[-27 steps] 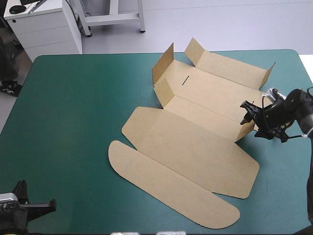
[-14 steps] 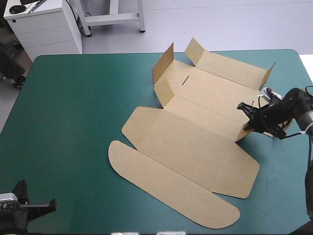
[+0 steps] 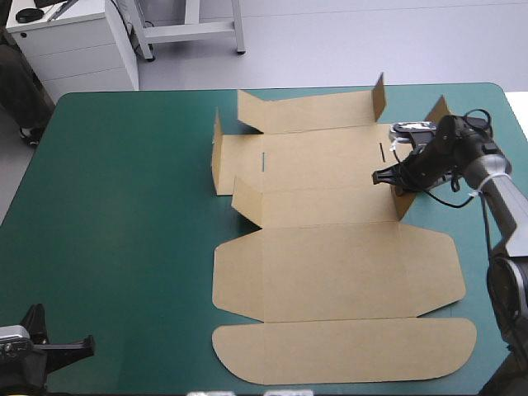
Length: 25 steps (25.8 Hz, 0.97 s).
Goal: Fold the box
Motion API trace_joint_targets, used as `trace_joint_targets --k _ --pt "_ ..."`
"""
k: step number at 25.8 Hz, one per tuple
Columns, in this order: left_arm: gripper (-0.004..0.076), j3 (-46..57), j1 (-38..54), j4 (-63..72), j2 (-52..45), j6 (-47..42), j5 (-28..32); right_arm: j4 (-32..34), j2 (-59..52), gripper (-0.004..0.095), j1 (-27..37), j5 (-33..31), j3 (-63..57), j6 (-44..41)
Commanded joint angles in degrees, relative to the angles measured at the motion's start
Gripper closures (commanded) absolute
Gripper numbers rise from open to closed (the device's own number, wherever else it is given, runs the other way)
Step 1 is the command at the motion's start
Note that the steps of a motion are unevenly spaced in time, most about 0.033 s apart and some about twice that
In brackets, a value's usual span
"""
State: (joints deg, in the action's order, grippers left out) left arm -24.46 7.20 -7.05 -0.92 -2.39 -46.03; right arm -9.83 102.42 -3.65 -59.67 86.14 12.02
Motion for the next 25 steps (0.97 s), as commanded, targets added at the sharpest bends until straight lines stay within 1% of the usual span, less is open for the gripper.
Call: trace_joint_targets --k 1,8,10,12,13,14,15,17,21,23,25 --pt "0.0734 -1.19 -0.24 -0.23 -0.79 -0.38 4.55 1.22 1.09 0.0913 -4.04 -2.44 7.81 8.31" --pt "0.0734 -1.19 -0.24 -0.23 -0.79 -0.38 4.55 0.98 8.3 0.0913 -11.33 -9.23 19.44 21.55" --pt "0.0734 -1.19 -0.24 -0.23 -0.79 -0.38 4.55 0.31 9.68 0.0913 -13.04 -9.33 21.62 24.0" --pt "0.0734 -1.19 -0.24 -0.23 -0.79 -0.38 4.64 0.7 10.86 0.0913 -15.37 -9.33 23.63 28.17" --pt "0.0734 -1.19 -0.24 -0.23 -0.79 -0.38 4.64 1.74 11.7 0.0913 -17.65 -9.33 25.34 32.91" --pt "0.0734 -1.19 -0.24 -0.23 -0.79 -0.38 4.64 2.3 12.17 0.0913 -18.74 -9.08 25.87 35.07" --pt "0.0734 -1.19 -0.24 -0.23 -0.79 -0.38 4.64 4.25 12.76 0.0919 -20.83 -8.72 27.16 38.98" --pt "0.0734 -1.19 -0.24 -0.23 -0.79 -0.38 4.64 5.19 13.33 0.0928 -22.31 -8.1 27.75 43.6" --pt "0.0734 -1.13 -0.24 0.14 -0.79 0.12 4.64 4.96 13.99 0.0928 -24.32 -6.21 27.75 52.22" --pt "0.0734 -1.13 -0.24 0.14 -0.79 0.0 4.64 3.39 14.34 0.0928 -25.22 -4.08 27.75 54.77" --pt "0.0734 -1.05 -0.24 0.14 -0.79 -0.15 4.77 -0.76 14.57 0.0928 -25.36 -1.98 27.75 58.85"
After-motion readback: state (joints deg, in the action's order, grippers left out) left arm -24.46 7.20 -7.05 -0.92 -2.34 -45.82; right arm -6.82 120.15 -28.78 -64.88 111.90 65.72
